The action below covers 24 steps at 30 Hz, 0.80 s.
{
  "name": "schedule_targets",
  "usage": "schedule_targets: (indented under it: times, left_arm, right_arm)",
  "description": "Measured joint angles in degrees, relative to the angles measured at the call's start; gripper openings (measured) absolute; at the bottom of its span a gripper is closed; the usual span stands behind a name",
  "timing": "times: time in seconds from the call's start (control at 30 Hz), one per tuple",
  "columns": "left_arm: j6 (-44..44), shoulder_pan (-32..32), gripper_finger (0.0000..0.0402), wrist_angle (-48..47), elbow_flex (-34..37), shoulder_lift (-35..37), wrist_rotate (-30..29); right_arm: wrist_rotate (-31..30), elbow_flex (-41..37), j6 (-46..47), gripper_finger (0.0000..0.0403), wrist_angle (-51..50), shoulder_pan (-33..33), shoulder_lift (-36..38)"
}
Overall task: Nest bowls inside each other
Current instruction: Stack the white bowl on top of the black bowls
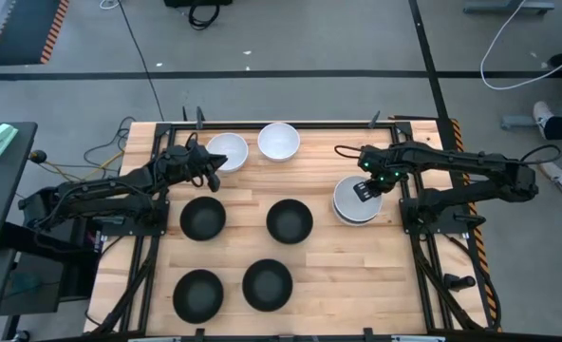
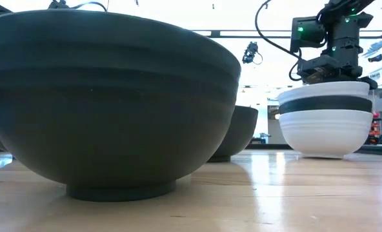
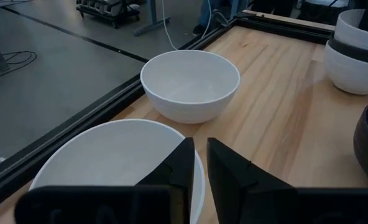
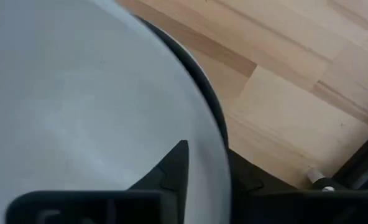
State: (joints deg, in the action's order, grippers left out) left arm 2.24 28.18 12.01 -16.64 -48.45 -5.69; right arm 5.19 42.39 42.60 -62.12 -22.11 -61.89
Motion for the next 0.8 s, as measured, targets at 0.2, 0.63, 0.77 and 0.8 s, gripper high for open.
schedule_targets:
  times: [0.2, 0.63, 0.77, 0.8]
  left_arm:
    - [0.0, 0.0, 0.0052, 0.0, 0.0, 0.0, 0.0]
    - [0.1, 0.0, 0.0052, 0.0, 0.0, 0.0, 0.0]
    - [0.1, 0.0, 0.0052, 0.0, 0.0, 0.0, 0.0]
    - [0.1, 0.0, 0.0052, 0.0, 0.0, 0.0, 0.0]
  right_arm:
    - [0.0, 0.0, -1.0, 0.0105, 0.3, 0.0, 0.0]
    - [-0.6, 1.8, -1.8, 0.0110, 1.5, 0.2, 4.5]
    - [-1.6, 1.9, -1.5, 0.0109, 1.4, 0.2, 5.2]
    - [-1.9, 1.9, -1.2, 0.0108, 1.3, 0.1, 5.2]
